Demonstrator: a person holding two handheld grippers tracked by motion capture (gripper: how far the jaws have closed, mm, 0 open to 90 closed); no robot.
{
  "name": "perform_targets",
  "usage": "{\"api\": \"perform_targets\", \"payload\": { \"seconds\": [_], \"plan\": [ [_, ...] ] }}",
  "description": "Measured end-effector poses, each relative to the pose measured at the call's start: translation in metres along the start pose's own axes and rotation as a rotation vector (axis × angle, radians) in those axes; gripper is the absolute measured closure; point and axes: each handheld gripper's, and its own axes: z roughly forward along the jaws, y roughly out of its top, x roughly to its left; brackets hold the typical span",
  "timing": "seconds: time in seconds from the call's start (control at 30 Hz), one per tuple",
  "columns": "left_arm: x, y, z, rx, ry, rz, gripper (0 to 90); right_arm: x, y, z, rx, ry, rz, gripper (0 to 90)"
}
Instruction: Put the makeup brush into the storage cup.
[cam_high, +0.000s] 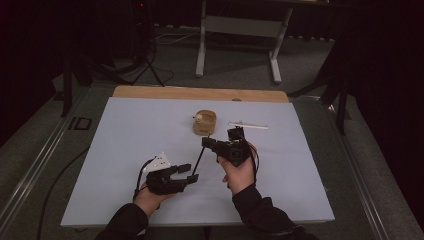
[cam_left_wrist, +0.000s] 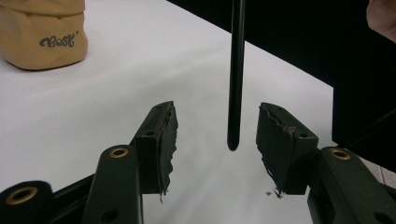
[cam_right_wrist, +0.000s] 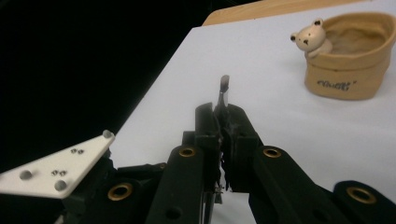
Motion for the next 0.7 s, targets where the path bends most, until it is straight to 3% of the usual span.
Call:
{"api": "perform_targets", "payload": {
  "seconds": [0.13,0.23,0.33,0.47,0.57,0.7],
  "plan": [
    [-0.001,0.001,0.000,0.005,0.023,0.018,42.5,0.000,0.001,-0.001,0.007,0.007,-0.041,85.5],
    [-0.003,0.001,0.001,0.027,0.055,0.031,31.1,0.000,0.002,-0.002,0.012,0.007,-0.077,85.5],
    [-0.003,0.001,0.001,0.031,0.074,0.026,25.8,0.001,0.002,-0.004,0.025,-0.001,-0.121,85.5],
    [-0.002,0.003,0.000,0.031,0.068,0.018,21.6,-0.002,0.003,-0.007,0.027,-0.005,-0.177,85.4],
    [-0.002,0.002,0.001,0.042,0.067,0.023,17.4,-0.006,0.005,-0.009,0.030,0.027,-0.201,85.4],
    [-0.003,0.001,0.002,0.060,0.061,0.033,16.7,-0.008,0.006,-0.013,0.034,0.000,-0.260,85.4]
  ]
}}
